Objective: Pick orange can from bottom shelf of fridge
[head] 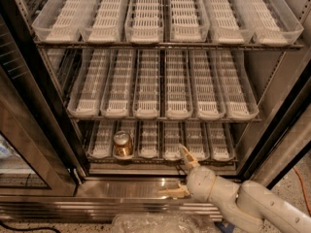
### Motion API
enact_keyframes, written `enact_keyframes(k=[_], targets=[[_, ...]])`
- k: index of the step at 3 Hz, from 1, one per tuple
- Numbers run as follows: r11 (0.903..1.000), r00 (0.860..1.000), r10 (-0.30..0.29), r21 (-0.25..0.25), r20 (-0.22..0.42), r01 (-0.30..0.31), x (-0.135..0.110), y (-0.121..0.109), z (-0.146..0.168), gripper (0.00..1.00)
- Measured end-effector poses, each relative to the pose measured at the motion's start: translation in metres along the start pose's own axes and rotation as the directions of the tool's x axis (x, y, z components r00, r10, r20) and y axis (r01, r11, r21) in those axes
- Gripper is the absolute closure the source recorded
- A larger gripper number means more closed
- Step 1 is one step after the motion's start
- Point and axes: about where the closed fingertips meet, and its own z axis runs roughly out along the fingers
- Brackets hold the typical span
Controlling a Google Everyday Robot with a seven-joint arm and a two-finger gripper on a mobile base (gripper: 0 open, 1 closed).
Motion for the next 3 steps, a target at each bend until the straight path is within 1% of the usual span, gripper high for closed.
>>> enact_keyframes(k=[1, 2, 3], targets=[[0.9975, 0.999, -0.009, 0.070, 0.042, 0.006, 0.005, 0.006, 0.007, 0.00], [0.9933, 0.998, -0.014, 0.116, 0.069, 0.006, 0.001, 0.006, 0.033, 0.00], [0.9932, 0.998, -0.014, 0.116, 0.069, 0.006, 0.001, 0.006, 0.033, 0.00]])
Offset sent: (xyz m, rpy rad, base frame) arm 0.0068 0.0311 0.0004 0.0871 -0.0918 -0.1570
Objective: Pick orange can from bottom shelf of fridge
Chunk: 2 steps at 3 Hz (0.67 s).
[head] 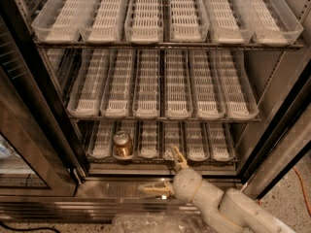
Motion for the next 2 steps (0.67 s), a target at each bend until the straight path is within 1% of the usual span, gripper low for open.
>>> enact_keyframes(k=[1, 2], targets=[[0.9994, 0.999, 0.014, 0.030, 0.032, -0.015, 0.005, 0.001, 0.010, 0.00], [0.9952, 0.996, 0.013, 0.096, 0.086, -0.021, 0.009, 0.003, 0.027, 0.00]])
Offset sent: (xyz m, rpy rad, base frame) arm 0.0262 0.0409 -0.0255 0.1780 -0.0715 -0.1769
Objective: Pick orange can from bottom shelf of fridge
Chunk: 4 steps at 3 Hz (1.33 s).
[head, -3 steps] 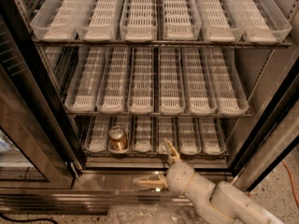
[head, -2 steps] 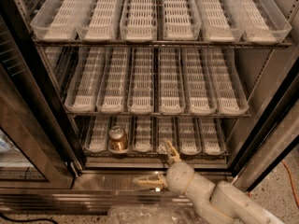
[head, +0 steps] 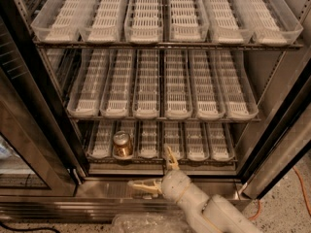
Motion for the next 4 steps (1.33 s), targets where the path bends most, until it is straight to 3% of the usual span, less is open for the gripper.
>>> enact_keyframes(k=[1, 2, 3, 4], targets=[[0.9992, 0.999, -0.025, -0.029, 0.027, 0.026, 0.004, 0.017, 0.023, 0.00], [0.9992, 0.999, -0.025, -0.029, 0.027, 0.026, 0.004, 0.017, 0.023, 0.00], [0.9990, 1.000, -0.029, -0.034, -0.004, 0.029, 0.012, 0.023, 0.029, 0.00], [0.9988, 0.998, -0.050, -0.004, -0.024, 0.050, 0.026, 0.038, 0.052, 0.00]])
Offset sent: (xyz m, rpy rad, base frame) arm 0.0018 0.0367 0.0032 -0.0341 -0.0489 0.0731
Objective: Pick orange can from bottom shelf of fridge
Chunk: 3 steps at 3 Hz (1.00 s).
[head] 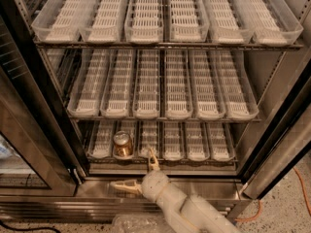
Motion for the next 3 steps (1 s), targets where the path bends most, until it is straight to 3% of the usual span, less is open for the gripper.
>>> enact_keyframes(k=[1, 3], targets=[[1.0000, 1.000, 0.000, 0.001, 0.000, 0.000, 0.0001, 0.0001, 0.0002, 0.00], [1.0000, 1.000, 0.000, 0.001, 0.000, 0.000, 0.0001, 0.0001, 0.0003, 0.38]])
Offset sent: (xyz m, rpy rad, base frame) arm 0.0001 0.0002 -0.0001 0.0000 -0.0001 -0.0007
